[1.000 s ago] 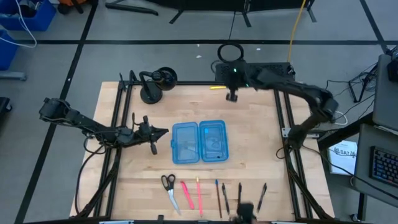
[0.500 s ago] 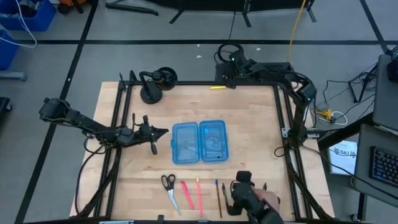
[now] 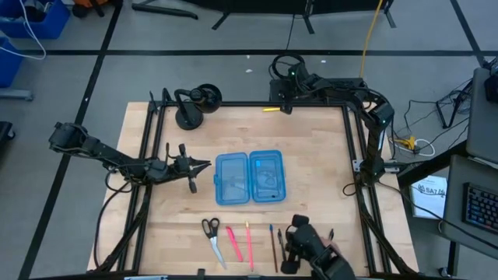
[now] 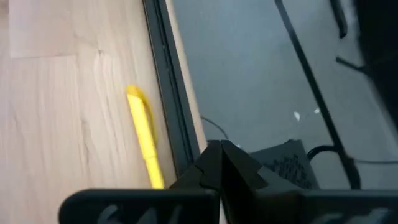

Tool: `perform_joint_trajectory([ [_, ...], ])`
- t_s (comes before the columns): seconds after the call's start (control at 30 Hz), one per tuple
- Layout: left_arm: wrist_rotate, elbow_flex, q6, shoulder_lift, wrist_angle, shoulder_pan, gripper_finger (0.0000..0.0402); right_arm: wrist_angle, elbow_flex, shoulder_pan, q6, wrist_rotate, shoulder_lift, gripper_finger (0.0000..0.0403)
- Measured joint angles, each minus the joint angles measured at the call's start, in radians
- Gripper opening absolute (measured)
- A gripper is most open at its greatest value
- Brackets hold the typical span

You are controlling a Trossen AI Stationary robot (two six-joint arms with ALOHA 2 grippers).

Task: Pick & place school supplies into a supply box
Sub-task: Put the yellow pen into the blue supply box

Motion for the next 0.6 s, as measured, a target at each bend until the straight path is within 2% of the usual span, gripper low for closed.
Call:
perform_joint_trajectory([
  [0.13,0.0,0.0,-0.005,0.0,-0.017,0.0,0.0021,0.003,0.0,0.009,0.019,-0.001,0.0,0.0002],
  [0.4,0.002,0.0,-0.017,0.0,-0.008,0.0,0.0004,0.048,0.0,0.024,-0.074,0.0,0.0,0.0001],
  [0.6,0.003,0.0,-0.025,0.0,-0.009,0.0,0.0025,0.086,0.0,0.025,0.059,0.002,0.0,0.0002],
])
